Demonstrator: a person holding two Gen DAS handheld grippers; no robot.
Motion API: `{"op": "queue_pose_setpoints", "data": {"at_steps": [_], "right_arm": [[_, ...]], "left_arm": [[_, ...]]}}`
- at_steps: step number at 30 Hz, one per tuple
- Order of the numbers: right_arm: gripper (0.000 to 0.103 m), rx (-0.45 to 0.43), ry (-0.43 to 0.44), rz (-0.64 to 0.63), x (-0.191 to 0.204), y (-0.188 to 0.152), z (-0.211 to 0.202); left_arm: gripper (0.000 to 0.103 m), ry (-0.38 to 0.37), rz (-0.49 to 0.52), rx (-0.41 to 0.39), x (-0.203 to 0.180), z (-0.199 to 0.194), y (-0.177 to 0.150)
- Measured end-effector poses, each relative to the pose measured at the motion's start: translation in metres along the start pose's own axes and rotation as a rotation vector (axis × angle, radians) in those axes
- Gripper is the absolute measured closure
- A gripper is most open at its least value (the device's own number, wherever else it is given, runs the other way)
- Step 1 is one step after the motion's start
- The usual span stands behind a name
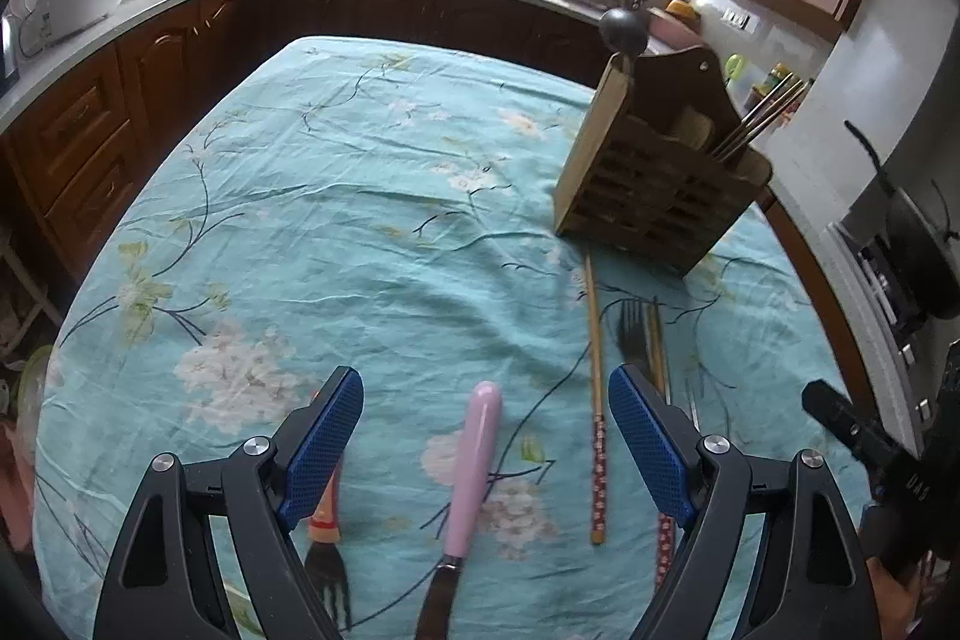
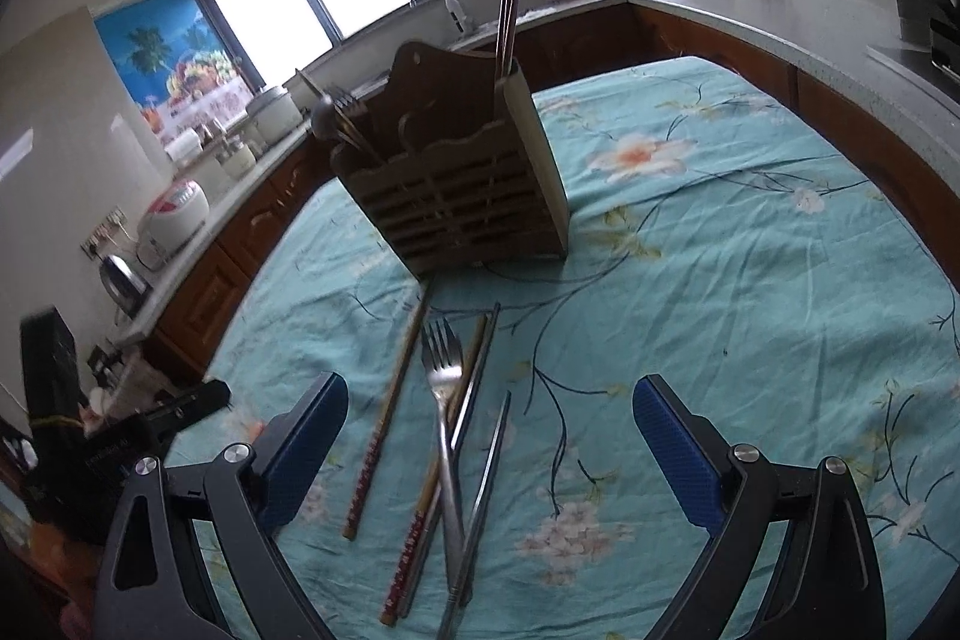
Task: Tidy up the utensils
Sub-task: 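Grasp a wooden chopstick with the left tool while the right tool grasps a metal chopstick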
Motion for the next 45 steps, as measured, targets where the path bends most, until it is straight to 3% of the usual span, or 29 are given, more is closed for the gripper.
{"op": "queue_pose_setpoints", "data": {"at_steps": [6,11,17,20,23,25,28,31,33,37,40,45], "right_arm": [[0.008,0.074,-0.040,-0.061,0.004,-0.012,0.021],[0.049,0.152,-0.068,-0.095,0.006,-0.024,0.041],[0.068,0.209,-0.083,-0.133,0.008,-0.031,0.062],[0.071,0.220,-0.098,-0.162,0.011,-0.032,0.070],[0.073,0.224,-0.146,-0.273,0.023,-0.034,0.075],[0.082,0.220,-0.173,-0.332,0.028,-0.036,0.076],[0.097,0.222,-0.147,-0.318,0.021,-0.034,0.071],[0.098,0.222,-0.147,-0.278,0.009,-0.029,0.066],[0.098,0.221,-0.142,-0.234,-0.002,-0.025,0.064],[0.098,0.216,-0.143,-0.191,-0.015,-0.019,0.063],[0.098,0.220,-0.128,-0.166,-0.020,-0.017,0.064],[0.095,0.239,-0.099,-0.169,-0.018,-0.017,0.065]], "left_arm": [[0.019,0.010,0.003,0.026,0.002,0.013,0.005],[0.019,0.009,0.008,0.053,0.000,0.028,0.008],[0.019,-0.005,0.030,0.083,-0.010,0.054,0.018],[0.019,-0.013,0.046,0.099,-0.018,0.072,0.023],[0.020,-0.023,0.070,0.111,-0.029,0.092,0.029],[0.020,-0.029,0.081,0.120,-0.037,0.105,0.032],[0.021,-0.041,0.095,0.138,-0.046,0.125,0.038],[0.021,-0.042,0.135,0.143,-0.059,0.143,0.043],[0.026,-0.035,0.161,0.165,-0.067,0.157,0.045],[0.049,-0.027,0.180,0.231,-0.075,0.186,0.042],[0.057,0.015,0.235,0.207,-0.080,0.194,0.041],[0.085,0.041,0.281,0.207,-0.077,0.198,0.036]]}}
Point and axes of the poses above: each gripper's, at about its wrist camera, not at the fingertips, and z roughly the way its jaws point, x to its left, y to its top, the point moved 2 cm from there along z, roughly the way its jaws point, and after that the axes turned 7 degrees about -x, right-handed, at the moved point
